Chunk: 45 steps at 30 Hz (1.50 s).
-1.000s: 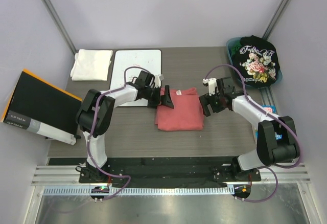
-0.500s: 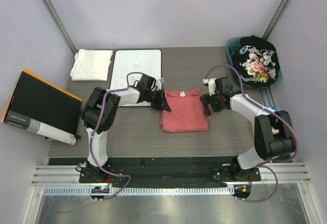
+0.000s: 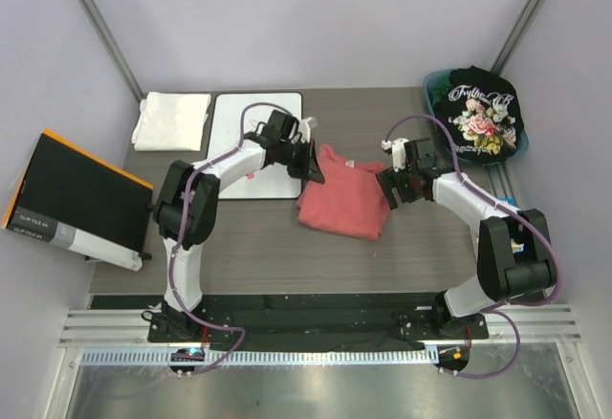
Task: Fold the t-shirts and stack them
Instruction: Put the neatly folded tshirt into the corner of the board with the left arm
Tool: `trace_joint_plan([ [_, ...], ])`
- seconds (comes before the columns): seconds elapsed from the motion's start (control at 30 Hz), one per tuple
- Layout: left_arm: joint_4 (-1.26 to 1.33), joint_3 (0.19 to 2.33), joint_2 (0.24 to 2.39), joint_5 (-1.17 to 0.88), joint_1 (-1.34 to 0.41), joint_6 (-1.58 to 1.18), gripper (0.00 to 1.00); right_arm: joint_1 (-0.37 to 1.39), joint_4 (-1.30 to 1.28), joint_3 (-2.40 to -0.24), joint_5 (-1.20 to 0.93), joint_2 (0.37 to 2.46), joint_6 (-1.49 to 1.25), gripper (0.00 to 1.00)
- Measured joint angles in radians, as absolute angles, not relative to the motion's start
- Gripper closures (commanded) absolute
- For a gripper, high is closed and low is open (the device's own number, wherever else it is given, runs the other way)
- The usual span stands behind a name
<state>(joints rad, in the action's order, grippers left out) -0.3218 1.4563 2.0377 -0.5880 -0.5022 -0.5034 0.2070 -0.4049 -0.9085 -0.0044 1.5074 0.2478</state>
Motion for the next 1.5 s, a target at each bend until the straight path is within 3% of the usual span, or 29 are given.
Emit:
trace_joint_plan([
  [0.23,-0.542,1.673,2.037,-0.511,-0.42,-0.302,1.0,0.183,-0.405,-0.962,0.03,1.49,0.287,0.09],
  [0.57,-0.759,1.749,2.049,-0.332,-0.321,-0.113,1.0,0.158,-0.391,-1.016,0.054,1.457,0.318,0.09],
  [1.3,-0.936,2.337,2.322,-0.089,-0.081,0.263,1.0,0.139,-0.387,-1.017,0.059,1.433,0.338,0.09],
  [1.5,-0.937,2.397,2.337,-0.052,-0.034,0.331,1.0,0.133,-0.384,-1.017,0.059,1.429,0.338,0.09],
])
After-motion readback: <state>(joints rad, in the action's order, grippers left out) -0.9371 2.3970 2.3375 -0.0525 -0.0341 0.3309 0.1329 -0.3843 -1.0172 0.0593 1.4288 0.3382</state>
